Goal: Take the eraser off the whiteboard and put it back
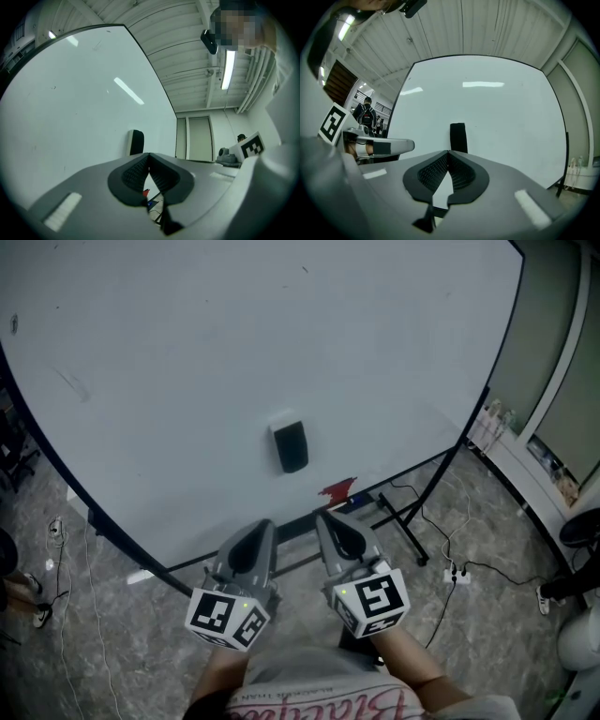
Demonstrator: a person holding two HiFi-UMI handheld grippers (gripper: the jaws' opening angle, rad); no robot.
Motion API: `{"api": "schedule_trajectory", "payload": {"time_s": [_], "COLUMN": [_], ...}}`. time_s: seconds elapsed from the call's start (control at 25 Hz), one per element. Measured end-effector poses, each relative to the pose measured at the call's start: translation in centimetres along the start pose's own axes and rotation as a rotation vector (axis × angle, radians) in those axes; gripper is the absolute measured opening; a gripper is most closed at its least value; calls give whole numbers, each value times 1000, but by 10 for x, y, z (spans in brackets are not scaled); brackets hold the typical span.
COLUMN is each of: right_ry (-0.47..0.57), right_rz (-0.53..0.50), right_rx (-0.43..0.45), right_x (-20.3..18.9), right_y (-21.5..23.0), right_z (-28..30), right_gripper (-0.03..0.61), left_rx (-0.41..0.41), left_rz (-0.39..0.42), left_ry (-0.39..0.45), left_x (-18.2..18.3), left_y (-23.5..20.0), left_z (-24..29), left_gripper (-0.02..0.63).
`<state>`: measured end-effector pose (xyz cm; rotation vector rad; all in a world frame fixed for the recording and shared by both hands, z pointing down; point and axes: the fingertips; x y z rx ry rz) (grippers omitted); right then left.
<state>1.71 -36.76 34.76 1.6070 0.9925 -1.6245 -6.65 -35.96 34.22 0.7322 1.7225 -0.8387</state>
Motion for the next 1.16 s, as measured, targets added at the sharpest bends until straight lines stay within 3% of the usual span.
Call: {"api": "schedule_trajectory", "payload": {"time_s": [0.32, 1.16], "right_ry": [-24, -16], "right_rz": [21, -72], "right_rx": [26, 53], "right_x": [-11, -6], "right_y": [-17, -37], "right_z": [-22, -20], "right_gripper": [0, 0], "left_rx": [-5, 25], "left_rz": [-7, -27], "left_ry": [-7, -10], "left_x": [-4, -8], "left_y": [6, -2], "left_z": [-7, -20], "left_gripper": [0, 0]}}
Point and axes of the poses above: the fingertips, and each gripper's own axes: z forward along the fingers, y to its right, x out of its top
